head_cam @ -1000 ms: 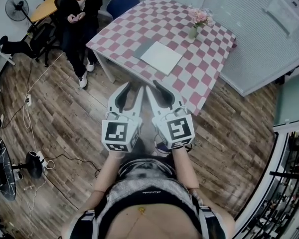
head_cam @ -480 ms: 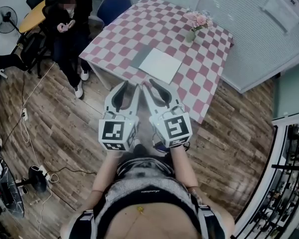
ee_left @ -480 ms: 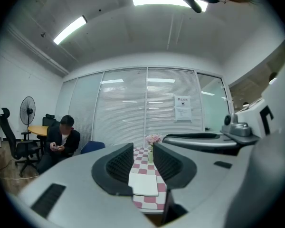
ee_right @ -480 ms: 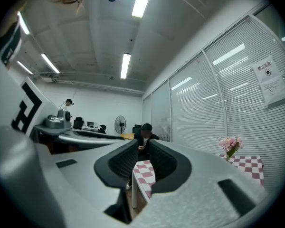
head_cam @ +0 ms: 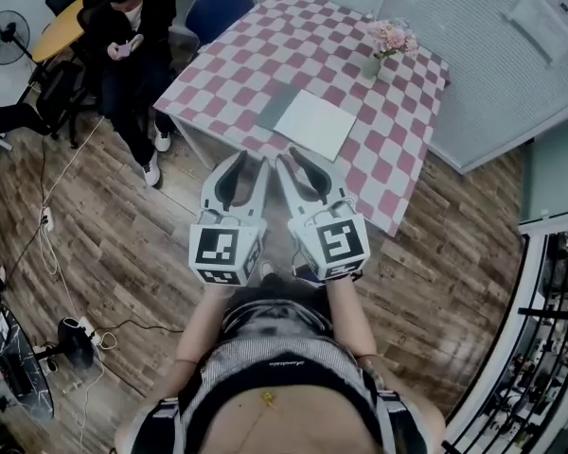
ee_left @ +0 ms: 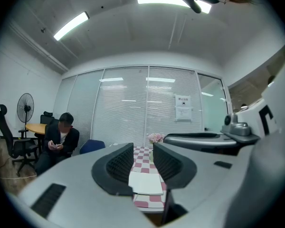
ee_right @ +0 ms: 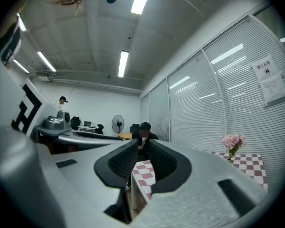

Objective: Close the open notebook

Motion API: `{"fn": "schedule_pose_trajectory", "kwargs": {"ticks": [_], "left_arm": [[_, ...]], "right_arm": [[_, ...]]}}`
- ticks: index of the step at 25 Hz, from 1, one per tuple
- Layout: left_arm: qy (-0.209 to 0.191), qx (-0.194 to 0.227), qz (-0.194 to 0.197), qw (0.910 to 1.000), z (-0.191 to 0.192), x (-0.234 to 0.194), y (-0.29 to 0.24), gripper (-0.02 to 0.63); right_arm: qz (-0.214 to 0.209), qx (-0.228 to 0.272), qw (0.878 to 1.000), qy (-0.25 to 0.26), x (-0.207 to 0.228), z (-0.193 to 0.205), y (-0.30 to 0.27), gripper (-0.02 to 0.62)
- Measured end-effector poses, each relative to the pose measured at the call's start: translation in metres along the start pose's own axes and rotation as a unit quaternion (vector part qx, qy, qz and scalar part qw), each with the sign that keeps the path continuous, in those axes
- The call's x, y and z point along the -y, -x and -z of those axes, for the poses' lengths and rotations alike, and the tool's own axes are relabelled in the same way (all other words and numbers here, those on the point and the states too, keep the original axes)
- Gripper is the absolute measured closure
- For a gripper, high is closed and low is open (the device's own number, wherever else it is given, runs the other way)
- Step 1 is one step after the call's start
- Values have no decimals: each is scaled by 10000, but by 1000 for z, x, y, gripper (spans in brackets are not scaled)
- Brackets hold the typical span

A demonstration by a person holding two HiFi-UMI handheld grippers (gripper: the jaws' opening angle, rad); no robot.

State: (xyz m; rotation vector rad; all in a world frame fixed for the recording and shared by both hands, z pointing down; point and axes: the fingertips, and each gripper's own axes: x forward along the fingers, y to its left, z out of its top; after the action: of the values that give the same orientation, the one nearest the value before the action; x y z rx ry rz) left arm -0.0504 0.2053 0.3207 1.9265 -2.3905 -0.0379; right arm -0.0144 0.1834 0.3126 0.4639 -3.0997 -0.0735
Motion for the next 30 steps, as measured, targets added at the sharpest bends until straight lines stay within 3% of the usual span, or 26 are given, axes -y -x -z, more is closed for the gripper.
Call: {"fn": "schedule_pose_trajectory", "kwargs": {"ticks": [15, 30], "left_arm": [[100, -46, 144, 9998, 9, -18, -12, 500], [108, -122, 201, 9997, 2, -56, -106, 500]], "right_arm": [[92, -176, 9998, -86, -2, 13, -21, 522], [91, -65, 9999, -107, 59, 12, -103, 522]]}}
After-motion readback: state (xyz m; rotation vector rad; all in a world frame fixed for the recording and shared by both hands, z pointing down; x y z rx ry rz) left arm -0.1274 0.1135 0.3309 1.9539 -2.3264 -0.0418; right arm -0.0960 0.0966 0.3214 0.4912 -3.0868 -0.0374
